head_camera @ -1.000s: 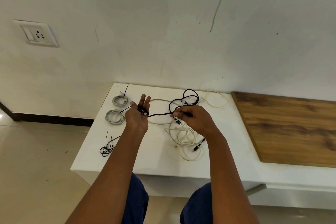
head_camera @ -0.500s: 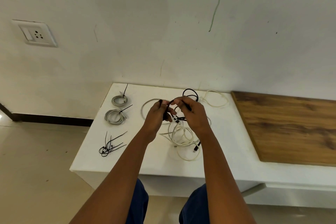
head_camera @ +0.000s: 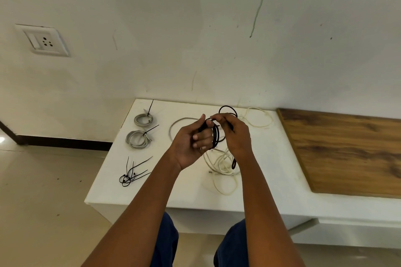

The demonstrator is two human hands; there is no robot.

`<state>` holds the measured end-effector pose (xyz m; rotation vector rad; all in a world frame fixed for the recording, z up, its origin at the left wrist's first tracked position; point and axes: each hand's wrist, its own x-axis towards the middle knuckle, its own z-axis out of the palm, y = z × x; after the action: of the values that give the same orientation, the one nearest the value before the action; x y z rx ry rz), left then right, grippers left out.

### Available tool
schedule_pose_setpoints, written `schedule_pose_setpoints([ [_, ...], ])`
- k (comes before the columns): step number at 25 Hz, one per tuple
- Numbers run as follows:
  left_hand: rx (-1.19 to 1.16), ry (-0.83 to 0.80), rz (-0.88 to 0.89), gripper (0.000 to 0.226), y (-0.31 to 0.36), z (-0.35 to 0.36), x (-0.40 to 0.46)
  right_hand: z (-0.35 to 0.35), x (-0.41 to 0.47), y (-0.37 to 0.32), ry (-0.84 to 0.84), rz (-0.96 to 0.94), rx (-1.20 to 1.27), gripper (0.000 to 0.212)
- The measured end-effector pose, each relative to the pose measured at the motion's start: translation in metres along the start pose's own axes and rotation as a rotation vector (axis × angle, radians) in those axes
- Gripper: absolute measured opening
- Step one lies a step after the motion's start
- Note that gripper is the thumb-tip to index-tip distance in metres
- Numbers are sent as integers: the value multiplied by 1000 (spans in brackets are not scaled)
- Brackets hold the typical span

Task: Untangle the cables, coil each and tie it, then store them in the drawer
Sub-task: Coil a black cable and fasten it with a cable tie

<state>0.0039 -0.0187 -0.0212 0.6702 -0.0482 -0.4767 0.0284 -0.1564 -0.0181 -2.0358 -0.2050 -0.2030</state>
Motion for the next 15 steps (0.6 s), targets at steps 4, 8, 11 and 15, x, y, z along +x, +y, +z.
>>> schedule_pose_setpoints([
  [4,-319,-92,87,30,5,-1,-1,5,1,5,-80,-61,6,27],
  [8,-475,-56,200,30,8,-4,0,8,3,8,-136,29,27,23],
  [11,-530,3,301,37,9,-6,-1,6,2,7,-187,48,31,19],
  [15,-566,73,407,23,13,-7,-2,7,-1,3,-253,62,-16,16],
])
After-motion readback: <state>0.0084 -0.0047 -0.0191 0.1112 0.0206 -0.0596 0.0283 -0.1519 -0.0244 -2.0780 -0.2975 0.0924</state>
